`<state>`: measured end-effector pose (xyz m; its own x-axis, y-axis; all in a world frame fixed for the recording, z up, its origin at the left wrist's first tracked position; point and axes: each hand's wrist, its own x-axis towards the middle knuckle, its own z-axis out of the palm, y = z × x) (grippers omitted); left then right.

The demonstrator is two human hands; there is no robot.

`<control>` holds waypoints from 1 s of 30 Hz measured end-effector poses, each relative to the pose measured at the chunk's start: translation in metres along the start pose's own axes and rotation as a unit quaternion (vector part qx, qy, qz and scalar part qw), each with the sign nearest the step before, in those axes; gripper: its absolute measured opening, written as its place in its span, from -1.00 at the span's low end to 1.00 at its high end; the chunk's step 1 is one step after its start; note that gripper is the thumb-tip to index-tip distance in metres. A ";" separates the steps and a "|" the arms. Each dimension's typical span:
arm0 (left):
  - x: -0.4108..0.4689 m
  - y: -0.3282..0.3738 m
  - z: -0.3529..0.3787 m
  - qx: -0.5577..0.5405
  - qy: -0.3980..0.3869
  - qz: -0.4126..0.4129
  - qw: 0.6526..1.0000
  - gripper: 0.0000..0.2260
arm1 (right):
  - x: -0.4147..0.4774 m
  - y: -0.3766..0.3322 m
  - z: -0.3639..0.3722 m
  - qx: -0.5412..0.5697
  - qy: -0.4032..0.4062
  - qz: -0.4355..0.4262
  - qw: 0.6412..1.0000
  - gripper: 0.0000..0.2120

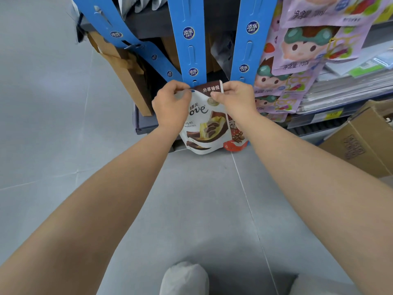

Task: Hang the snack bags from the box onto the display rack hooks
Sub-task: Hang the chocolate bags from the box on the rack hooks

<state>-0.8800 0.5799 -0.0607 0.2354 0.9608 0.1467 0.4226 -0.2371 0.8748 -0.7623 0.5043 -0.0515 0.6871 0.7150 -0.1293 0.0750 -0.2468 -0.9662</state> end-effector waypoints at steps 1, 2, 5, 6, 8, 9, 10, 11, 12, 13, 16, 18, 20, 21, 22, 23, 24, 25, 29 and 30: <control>0.000 0.001 0.000 -0.013 0.015 -0.003 1.000 -0.92 | 0.000 -0.001 -0.001 0.005 0.005 0.001 1.000 -0.87; 0.001 0.003 -0.001 -0.019 0.025 0.001 1.000 -0.96 | 0.000 -0.002 -0.001 0.008 0.014 -0.002 1.000 -0.91; 0.005 0.011 0.002 0.009 0.027 0.037 0.999 -0.88 | 0.003 -0.005 -0.001 0.015 0.053 -0.010 0.998 -0.91; 0.008 0.014 0.004 0.022 0.021 0.041 0.999 -0.86 | 0.004 -0.005 0.000 0.009 0.066 -0.009 0.998 -0.89; 0.014 0.018 0.006 0.047 0.011 0.042 0.998 -0.85 | 0.008 -0.005 0.001 -0.005 0.087 -0.002 0.996 -0.91; 0.017 0.021 0.007 0.055 0.005 0.040 0.998 -0.85 | 0.010 -0.005 0.001 -0.008 0.095 -0.001 0.995 -0.92; 0.020 0.023 0.008 0.067 0.000 0.035 0.997 -0.87 | 0.012 -0.005 0.001 -0.012 0.100 -0.001 0.995 -0.91; 0.023 0.026 0.009 0.085 -0.006 0.027 0.996 -0.88 | 0.015 -0.005 0.001 -0.020 0.106 -0.002 0.994 -0.91; 0.026 0.029 0.010 0.106 -0.012 0.012 0.994 -0.89 | 0.016 -0.006 0.000 -0.032 0.110 -0.002 0.993 -0.90; 0.028 0.034 0.011 0.121 -0.017 -0.013 0.992 -0.90 | 0.018 -0.007 -0.001 -0.043 0.113 -0.004 0.993 -0.89; 0.030 0.046 0.015 0.106 -0.038 -0.117 0.987 -0.81 | 0.020 -0.009 -0.004 -0.075 0.114 -0.005 0.991 -0.88; 0.032 0.050 0.017 0.098 -0.051 -0.165 0.980 -0.76 | 0.022 -0.009 -0.004 -0.110 0.108 0.001 0.988 -0.82; 0.032 0.053 0.020 0.123 -0.075 -0.207 0.968 -0.68 | 0.025 -0.007 -0.004 -0.148 0.100 0.021 0.984 -0.79; 0.031 0.053 0.022 0.143 -0.079 -0.222 0.961 -0.60 | 0.026 -0.006 -0.004 -0.163 0.097 0.036 0.981 -0.80; 0.028 0.054 0.022 0.167 -0.065 -0.224 0.958 -0.52 | 0.028 -0.004 -0.005 -0.174 0.093 0.051 0.979 -0.78; 0.022 0.055 0.021 0.189 -0.033 -0.203 0.960 -0.49 | 0.031 -0.001 -0.006 -0.180 0.084 0.067 0.978 -0.75; 0.016 0.053 0.020 0.200 0.009 -0.161 0.966 -0.52 | 0.032 0.001 -0.008 -0.186 0.076 0.078 0.976 -0.71; 0.009 0.050 0.018 0.189 0.048 -0.109 0.975 -0.59 | 0.031 0.001 -0.010 -0.186 0.065 0.089 0.976 -0.67; -0.022 0.053 0.013 0.084 0.061 -0.051 0.993 -0.78 | 0.022 -0.004 -0.028 -0.181 0.026 0.112 0.977 -0.67; -0.029 0.058 0.014 0.072 0.064 -0.071 0.993 -0.78 | 0.016 -0.007 -0.036 -0.168 0.019 0.125 0.978 -0.66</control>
<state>-0.8498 0.5364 -0.0203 0.0558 0.9941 0.0926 0.5667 -0.1079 0.8168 -0.7262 0.4939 -0.0392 0.7401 0.5816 -0.3376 0.1301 -0.6164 -0.7766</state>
